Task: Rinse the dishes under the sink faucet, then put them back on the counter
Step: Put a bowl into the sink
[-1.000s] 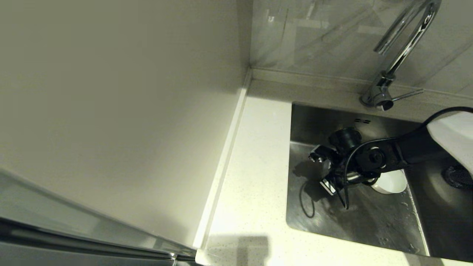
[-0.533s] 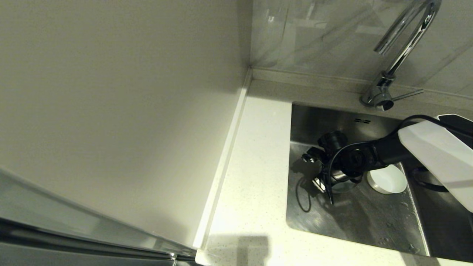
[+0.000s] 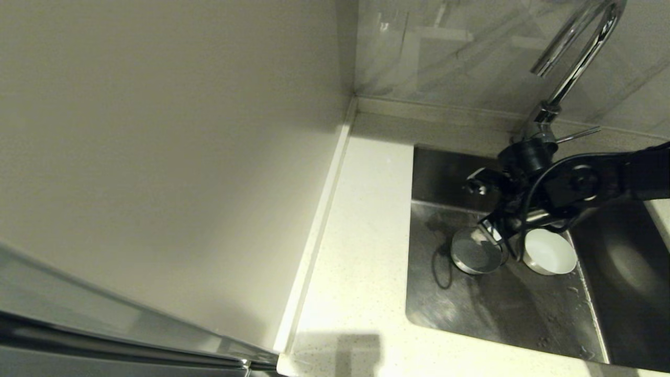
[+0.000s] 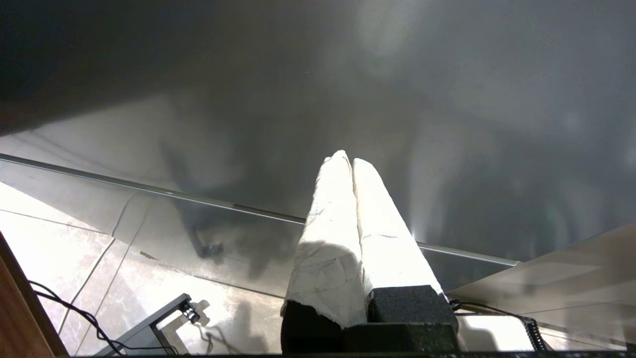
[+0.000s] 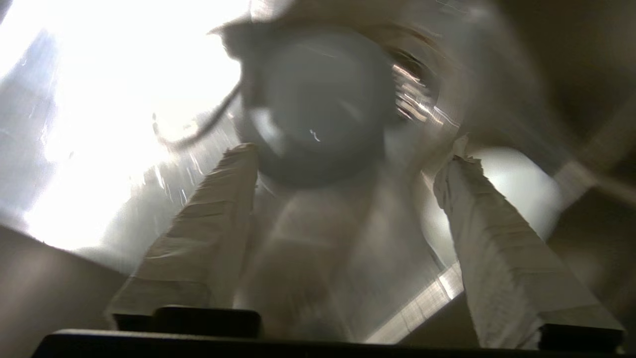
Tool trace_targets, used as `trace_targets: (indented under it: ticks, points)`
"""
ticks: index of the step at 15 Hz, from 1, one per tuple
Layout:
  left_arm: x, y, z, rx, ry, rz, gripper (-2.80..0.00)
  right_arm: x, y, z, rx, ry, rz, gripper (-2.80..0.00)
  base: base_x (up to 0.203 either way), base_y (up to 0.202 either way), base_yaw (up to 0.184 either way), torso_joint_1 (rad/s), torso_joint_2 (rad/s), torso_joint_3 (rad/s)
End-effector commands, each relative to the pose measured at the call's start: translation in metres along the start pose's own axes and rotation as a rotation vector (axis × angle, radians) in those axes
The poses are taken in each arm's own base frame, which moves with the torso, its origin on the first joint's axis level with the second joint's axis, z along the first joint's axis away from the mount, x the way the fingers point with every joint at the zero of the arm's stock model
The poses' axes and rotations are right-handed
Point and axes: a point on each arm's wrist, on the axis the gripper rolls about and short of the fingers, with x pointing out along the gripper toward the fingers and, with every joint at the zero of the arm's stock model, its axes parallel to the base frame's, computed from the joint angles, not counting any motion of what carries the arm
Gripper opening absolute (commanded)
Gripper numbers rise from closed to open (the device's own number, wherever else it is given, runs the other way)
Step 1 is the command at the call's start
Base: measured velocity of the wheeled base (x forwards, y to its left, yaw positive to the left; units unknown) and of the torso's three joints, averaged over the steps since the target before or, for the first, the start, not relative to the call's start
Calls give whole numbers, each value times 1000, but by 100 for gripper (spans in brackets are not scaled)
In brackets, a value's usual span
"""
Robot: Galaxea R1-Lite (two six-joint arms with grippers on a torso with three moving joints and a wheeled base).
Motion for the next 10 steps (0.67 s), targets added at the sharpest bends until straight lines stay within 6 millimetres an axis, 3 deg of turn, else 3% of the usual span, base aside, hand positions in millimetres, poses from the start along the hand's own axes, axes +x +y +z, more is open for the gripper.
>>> trace_targets:
  ticks: [1, 4, 7, 10]
  points:
    - [0, 0, 0, -1, -3, 1, -280, -100, -41, -18, 82, -95, -70, 0, 0, 0, 0, 0, 0, 0]
    - [0, 0, 0, -1, -3, 0, -280, -163, -96, -74, 330, -48, -130, 0, 0, 0, 0, 0, 0, 0]
    - [0, 0, 0, -1, -3, 1, -280, -187, -128, -134, 579, 70, -226, 0, 0, 0, 0, 0, 0, 0]
    - [0, 0, 0, -1, -4, 1, -280, -198, -133, -179, 757, 223, -256, 0, 0, 0, 0, 0, 0, 0]
